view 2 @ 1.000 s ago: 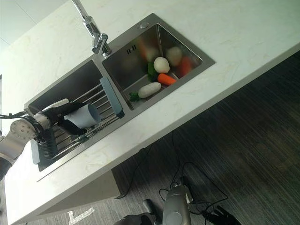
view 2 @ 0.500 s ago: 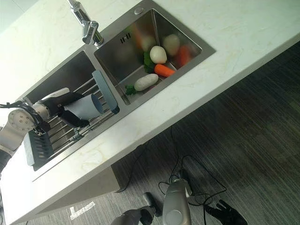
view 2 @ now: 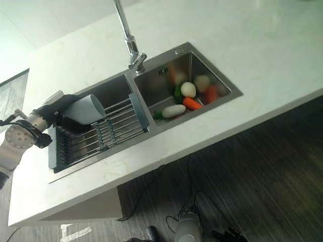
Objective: Place the dishes in the dishwasher.
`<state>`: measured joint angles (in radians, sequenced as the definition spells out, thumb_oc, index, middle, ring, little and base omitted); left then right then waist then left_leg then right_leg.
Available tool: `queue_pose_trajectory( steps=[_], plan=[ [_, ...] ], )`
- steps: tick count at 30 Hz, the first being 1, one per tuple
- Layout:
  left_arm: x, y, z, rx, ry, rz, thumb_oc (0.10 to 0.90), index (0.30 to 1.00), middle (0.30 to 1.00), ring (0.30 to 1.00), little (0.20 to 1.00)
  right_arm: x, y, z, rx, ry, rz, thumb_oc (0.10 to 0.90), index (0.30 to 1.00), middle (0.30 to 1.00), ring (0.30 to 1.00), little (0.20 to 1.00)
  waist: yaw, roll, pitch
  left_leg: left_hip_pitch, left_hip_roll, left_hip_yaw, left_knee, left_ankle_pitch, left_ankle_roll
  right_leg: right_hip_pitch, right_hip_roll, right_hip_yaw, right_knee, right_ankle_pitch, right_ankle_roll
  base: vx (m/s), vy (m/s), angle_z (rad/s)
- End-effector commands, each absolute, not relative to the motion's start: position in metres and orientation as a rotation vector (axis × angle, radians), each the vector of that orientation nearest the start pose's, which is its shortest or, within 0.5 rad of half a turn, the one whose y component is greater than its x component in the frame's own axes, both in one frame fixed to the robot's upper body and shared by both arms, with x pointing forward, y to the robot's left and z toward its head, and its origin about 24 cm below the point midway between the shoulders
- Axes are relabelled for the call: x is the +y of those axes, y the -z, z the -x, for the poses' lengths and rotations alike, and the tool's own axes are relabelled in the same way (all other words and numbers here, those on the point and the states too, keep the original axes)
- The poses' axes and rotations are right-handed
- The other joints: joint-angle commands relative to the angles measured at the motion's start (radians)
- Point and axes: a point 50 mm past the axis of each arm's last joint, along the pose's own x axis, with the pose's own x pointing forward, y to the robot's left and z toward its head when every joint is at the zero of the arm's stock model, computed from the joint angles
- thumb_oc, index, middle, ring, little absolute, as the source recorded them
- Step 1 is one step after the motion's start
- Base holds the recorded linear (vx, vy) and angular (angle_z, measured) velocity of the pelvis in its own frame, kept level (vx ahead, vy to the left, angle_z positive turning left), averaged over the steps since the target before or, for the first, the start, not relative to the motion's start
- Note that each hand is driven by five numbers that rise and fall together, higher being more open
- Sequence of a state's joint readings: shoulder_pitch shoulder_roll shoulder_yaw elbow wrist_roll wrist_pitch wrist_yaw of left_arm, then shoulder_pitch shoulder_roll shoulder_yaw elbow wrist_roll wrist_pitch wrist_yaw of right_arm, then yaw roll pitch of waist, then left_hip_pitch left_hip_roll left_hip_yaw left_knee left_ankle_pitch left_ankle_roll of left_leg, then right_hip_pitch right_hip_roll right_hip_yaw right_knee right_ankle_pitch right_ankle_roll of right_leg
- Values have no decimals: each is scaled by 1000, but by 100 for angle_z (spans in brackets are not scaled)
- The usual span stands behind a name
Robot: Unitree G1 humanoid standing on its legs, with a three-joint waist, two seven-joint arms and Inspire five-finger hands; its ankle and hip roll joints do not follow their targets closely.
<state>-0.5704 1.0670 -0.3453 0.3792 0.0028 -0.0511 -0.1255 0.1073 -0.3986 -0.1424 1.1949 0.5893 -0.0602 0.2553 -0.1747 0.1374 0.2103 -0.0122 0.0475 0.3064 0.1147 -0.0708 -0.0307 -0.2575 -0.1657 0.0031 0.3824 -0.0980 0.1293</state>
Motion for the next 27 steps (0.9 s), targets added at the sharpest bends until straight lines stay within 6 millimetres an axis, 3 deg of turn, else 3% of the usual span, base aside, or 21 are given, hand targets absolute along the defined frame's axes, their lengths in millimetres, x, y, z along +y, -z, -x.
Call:
queue_pose_trajectory(
  steps=[1,5,7,10,12,15,16,17,19,22,23,24,25,27],
  plan=[
    [332,-280,-307,-340,-253,-1064,400,300,300,300,300,-320,136,-31,1056,527,-299,800,900,900,900,900,-11,12,-76,-84,32,-57,185,-188,-18,95,-45,-80,-82,-85,61,-6,-34,17],
    [338,-307,-290,-486,-356,-1010,400,300,300,300,300,-310,142,-27,1100,511,-320,800,900,900,900,900,28,-10,-100,-68,37,-85,185,-200,-15,129,-37,-107,-82,-104,53,-3,-61,13],
    [340,-310,-286,-503,-376,-1005,400,300,300,300,300,-308,143,-28,1111,499,-319,800,900,900,900,900,37,-15,-107,-73,38,-91,185,-194,-14,127,-34,-110,-82,-102,49,3,-68,20],
    [343,-316,-269,-575,-421,-1045,400,300,300,300,300,-298,147,-32,1155,402,-280,800,900,900,900,900,89,-32,-119,-71,40,-131,185,-190,-14,149,-24,-138,-82,-119,34,18,-109,17],
    [346,-313,-262,-592,-449,-1046,400,300,300,300,300,-294,148,-34,1167,365,-263,800,900,900,900,900,111,-37,-121,-71,40,-150,185,-187,-16,158,-19,-150,-82,-127,27,11,-119,36],
    [373,-298,-225,-633,-633,-1007,400,300,300,300,300,-290,150,-34,1277,257,-249,800,900,900,900,900,198,-45,-108,-79,34,-244,185,-159,-35,194,-1,-196,-82,-158,-2,-31,-141,57],
    [377,-296,-220,-638,-652,-1000,400,300,300,300,300,-290,150,-34,1296,243,-235,800,900,900,900,900,208,-47,-106,-89,31,-259,185,-147,-37,190,1,-201,-82,-155,-6,-118,-155,85],
    [389,-287,-204,-635,-723,-974,400,300,300,300,300,-289,151,-32,1361,181,-189,800,900,900,900,900,249,-47,-94,-105,32,-295,185,-126,-46,199,5,-227,-82,-161,-19,-113,-110,57],
    [393,-278,-193,-634,-744,-961,400,300,300,300,300,-289,151,-29,1398,147,-184,800,900,900,900,900,270,-42,-83,-133,52,-298,185,-93,-63,217,9,-271,-82,-164,-23,-128,-80,57],
    [391,-263,-186,-668,-765,-911,400,300,300,300,300,-282,152,-35,1390,96,-214,800,900,900,900,900,289,-28,-65,-236,118,-248,185,-24,-105,241,-2,-389,-82,-180,-24,-233,13,188],
    [387,-248,-186,-680,-743,-873,400,300,300,300,300,-280,153,-39,1358,136,-250,800,900,900,900,900,277,-38,-67,-223,162,-169,185,-29,-117,254,-31,-458,-82,-187,-15,-339,129,358],
    [383,-241,-187,-687,-730,-865,400,300,300,300,300,-280,152,-40,1341,164,-270,800,900,900,900,900,267,-46,-62,-198,174,-122,185,-28,-111,258,-49,-491,-82,-177,-15,-415,306,357],
    [371,-231,-192,-720,-709,-849,400,300,300,300,300,-282,151,-41,1299,232,-331,800,900,900,900,900,246,-63,-58,-143,181,-33,185,-31,-91,259,-83,-539,-82,-151,-15,-431,375,373],
    [362,-231,-196,-760,-684,-811,400,300,300,300,300,-280,151,-44,1255,242,-360,800,900,900,900,900,233,-68,-64,-112,181,37,185,-58,-78,266,-106,-583,-82,-131,-10,-315,366,182]
  ],
)
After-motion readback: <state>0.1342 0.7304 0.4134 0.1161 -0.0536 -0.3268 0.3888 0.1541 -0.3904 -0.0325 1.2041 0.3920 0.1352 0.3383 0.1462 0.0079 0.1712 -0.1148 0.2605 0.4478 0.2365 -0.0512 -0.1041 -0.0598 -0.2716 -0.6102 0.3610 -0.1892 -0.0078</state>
